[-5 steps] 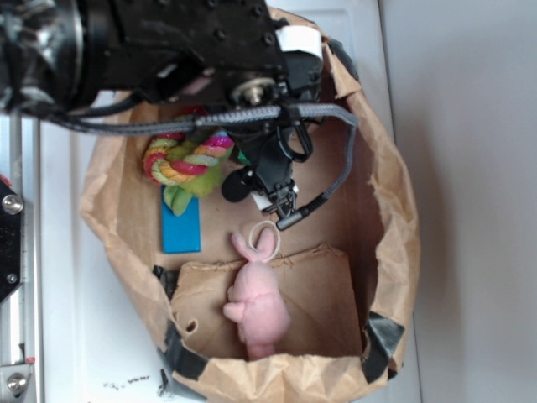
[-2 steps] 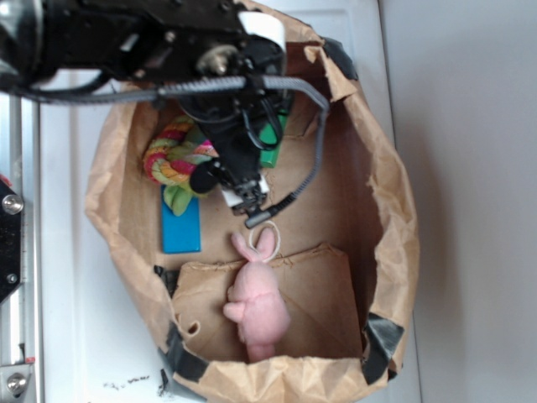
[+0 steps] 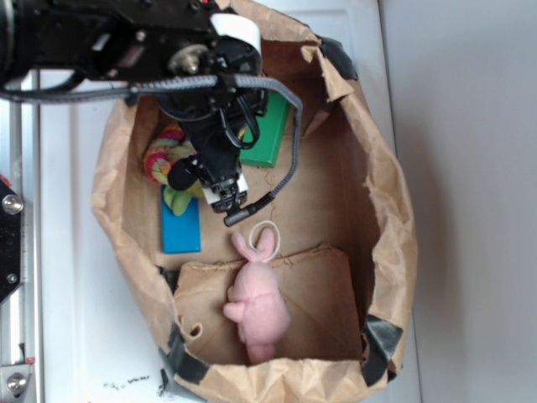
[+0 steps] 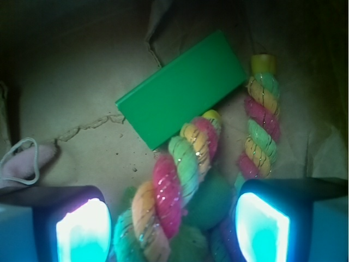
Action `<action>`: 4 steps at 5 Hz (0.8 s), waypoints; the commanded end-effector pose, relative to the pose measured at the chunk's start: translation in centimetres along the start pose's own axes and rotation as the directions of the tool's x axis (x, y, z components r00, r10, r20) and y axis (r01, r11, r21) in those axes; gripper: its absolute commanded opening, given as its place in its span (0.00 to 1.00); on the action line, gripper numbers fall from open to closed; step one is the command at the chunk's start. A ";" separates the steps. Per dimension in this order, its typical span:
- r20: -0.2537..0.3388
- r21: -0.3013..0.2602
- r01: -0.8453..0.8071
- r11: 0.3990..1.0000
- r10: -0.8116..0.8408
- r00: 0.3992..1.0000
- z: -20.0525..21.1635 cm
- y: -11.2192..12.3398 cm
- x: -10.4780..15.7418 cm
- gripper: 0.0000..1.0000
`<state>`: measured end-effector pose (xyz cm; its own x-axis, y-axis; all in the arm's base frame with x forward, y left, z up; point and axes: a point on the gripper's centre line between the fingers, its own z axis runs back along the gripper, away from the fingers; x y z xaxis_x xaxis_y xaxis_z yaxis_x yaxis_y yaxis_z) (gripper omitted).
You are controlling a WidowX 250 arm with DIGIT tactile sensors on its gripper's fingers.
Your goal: Grab the multicolored rope.
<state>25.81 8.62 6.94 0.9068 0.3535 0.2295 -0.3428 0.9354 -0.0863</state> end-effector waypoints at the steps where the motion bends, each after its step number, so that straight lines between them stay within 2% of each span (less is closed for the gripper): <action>1: 0.036 0.023 -0.039 0.999 0.038 0.999 0.4 0.8 1.6 1.00; 2: 0.027 0.043 -0.045 0.998 0.044 0.999 -0.2 0.0 1.3 1.00; 4: 0.023 0.038 -0.023 0.999 0.022 0.999 -0.4 -0.8 0.4 1.00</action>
<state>25.97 7.86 5.30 0.8993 0.3876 0.2023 -0.3847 0.9214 -0.0549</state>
